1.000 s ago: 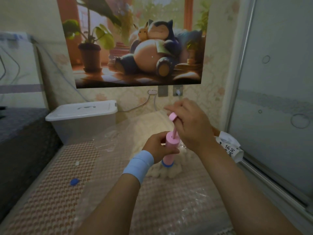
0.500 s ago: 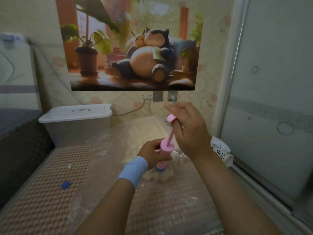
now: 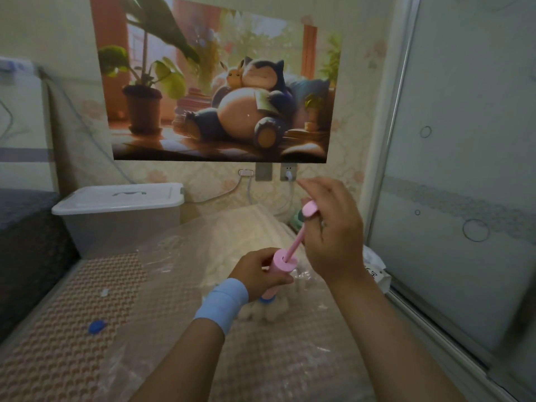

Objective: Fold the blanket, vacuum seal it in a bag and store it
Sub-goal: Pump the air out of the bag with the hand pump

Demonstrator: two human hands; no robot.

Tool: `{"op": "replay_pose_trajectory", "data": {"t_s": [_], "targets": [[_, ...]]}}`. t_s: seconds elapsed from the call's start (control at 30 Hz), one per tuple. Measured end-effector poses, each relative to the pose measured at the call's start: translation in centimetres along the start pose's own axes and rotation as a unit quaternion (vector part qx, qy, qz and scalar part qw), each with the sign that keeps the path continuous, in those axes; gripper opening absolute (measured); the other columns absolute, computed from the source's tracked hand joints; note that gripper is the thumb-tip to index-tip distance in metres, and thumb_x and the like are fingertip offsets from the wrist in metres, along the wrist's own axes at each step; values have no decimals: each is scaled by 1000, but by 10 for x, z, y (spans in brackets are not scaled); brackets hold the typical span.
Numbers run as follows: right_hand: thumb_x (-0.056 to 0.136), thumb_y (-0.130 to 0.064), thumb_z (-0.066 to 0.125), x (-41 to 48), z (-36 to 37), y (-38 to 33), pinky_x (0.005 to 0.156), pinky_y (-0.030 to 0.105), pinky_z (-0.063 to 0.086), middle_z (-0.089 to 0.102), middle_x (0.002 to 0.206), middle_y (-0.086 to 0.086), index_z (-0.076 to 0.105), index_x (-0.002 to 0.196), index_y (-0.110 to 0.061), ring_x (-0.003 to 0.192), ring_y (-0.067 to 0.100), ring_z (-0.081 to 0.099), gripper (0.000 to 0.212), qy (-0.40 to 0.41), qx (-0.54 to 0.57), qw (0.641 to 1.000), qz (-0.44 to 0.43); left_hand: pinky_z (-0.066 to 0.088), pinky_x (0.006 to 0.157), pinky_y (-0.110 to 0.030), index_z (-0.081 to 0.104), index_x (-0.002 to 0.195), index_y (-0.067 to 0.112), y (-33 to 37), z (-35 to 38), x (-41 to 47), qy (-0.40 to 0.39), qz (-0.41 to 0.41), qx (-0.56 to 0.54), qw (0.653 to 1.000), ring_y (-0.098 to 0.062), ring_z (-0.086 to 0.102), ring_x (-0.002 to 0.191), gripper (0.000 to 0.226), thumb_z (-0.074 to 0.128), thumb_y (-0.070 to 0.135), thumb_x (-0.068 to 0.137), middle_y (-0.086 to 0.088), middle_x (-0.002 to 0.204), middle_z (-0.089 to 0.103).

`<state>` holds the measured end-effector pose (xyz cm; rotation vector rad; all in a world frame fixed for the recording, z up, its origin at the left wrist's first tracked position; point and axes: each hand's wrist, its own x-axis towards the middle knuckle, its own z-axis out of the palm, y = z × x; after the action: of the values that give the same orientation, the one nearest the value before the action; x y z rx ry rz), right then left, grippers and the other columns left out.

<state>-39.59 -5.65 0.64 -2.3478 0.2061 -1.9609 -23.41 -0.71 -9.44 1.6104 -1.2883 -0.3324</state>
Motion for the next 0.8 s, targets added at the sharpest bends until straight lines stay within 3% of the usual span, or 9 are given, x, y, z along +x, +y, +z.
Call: {"op": "replay_pose_trajectory", "data": {"t_s": [0.07, 0.17, 0.23, 0.3, 0.47, 0.53, 0.67, 0.73, 0.8], "targets": [[87, -5, 42, -14, 8, 5, 89, 32, 48, 59, 121, 9, 63, 126, -7, 110, 22, 56, 45, -36, -9, 999, 27, 54, 90, -36, 67, 99, 42, 1, 4, 0, -1, -4, 4, 1000, -10, 66, 94, 49, 84, 44, 53, 15, 98, 72], [84, -17, 37, -43, 27, 16, 96, 42, 47, 55, 128, 4, 64, 127, -15, 117, 20, 52, 50, -282, 5, 953, 108, 54, 86, -35, 66, 90, 43, 3, 4, -3, 14, -11, -7, 1000, -13, 66, 92, 39, 72, 52, 52, 14, 92, 72], [84, -21, 37, -46, 31, 18, 97, 43, 45, 56, 126, 3, 64, 126, -15, 115, 19, 52, 50, -346, -2, 931, 120, 55, 85, -35, 64, 88, 42, 3, 1, -5, 18, -7, -12, 1000, -15, 66, 92, 36, 67, 54, 53, 12, 90, 71], [89, -18, 40, -35, 25, 12, 93, 41, 48, 59, 120, 4, 66, 122, -13, 108, 19, 56, 43, -288, -6, 955, 76, 54, 86, -35, 67, 94, 38, 0, -1, -4, 18, -4, -23, 1000, -14, 66, 93, 43, 71, 51, 53, 10, 94, 72], [93, -3, 48, -4, 4, -8, 90, 25, 47, 61, 113, 11, 68, 117, -2, 105, 19, 58, 31, 11, 27, 999, -15, 53, 91, -35, 69, 109, 31, -9, 1, 0, -3, -11, -21, 1000, -10, 65, 97, 56, 85, 37, 56, 13, 102, 71], [93, -6, 44, -18, 10, -5, 90, 27, 47, 60, 116, 11, 67, 120, -4, 107, 19, 57, 36, -17, 5, 1000, 19, 54, 90, -35, 69, 106, 34, -7, 3, 0, -4, -14, -16, 1000, -12, 65, 97, 51, 84, 37, 57, 14, 100, 72], [86, -25, 35, -50, 30, 10, 94, 45, 46, 59, 121, 5, 65, 126, -14, 109, 22, 54, 51, -320, -21, 940, 113, 55, 83, -33, 66, 87, 38, -2, 2, -3, 18, -16, -26, 999, -17, 66, 95, 35, 69, 49, 54, 11, 91, 72], [85, -28, 33, -43, 29, 10, 92, 46, 46, 60, 119, 4, 66, 124, -15, 106, 24, 55, 52, -335, -26, 937, 99, 54, 83, -31, 67, 91, 35, -4, -1, -4, 19, -15, -36, 999, -18, 65, 96, 33, 77, 39, 60, 10, 93, 71], [90, -22, 37, -24, 20, 4, 89, 45, 48, 61, 117, 5, 67, 121, -14, 105, 24, 57, 44, -239, -27, 970, 43, 53, 86, -29, 69, 104, 26, -6, -3, -4, 12, -16, -40, 999, -15, 65, 98, 40, 83, 25, 67, 8, 101, 71]]}}
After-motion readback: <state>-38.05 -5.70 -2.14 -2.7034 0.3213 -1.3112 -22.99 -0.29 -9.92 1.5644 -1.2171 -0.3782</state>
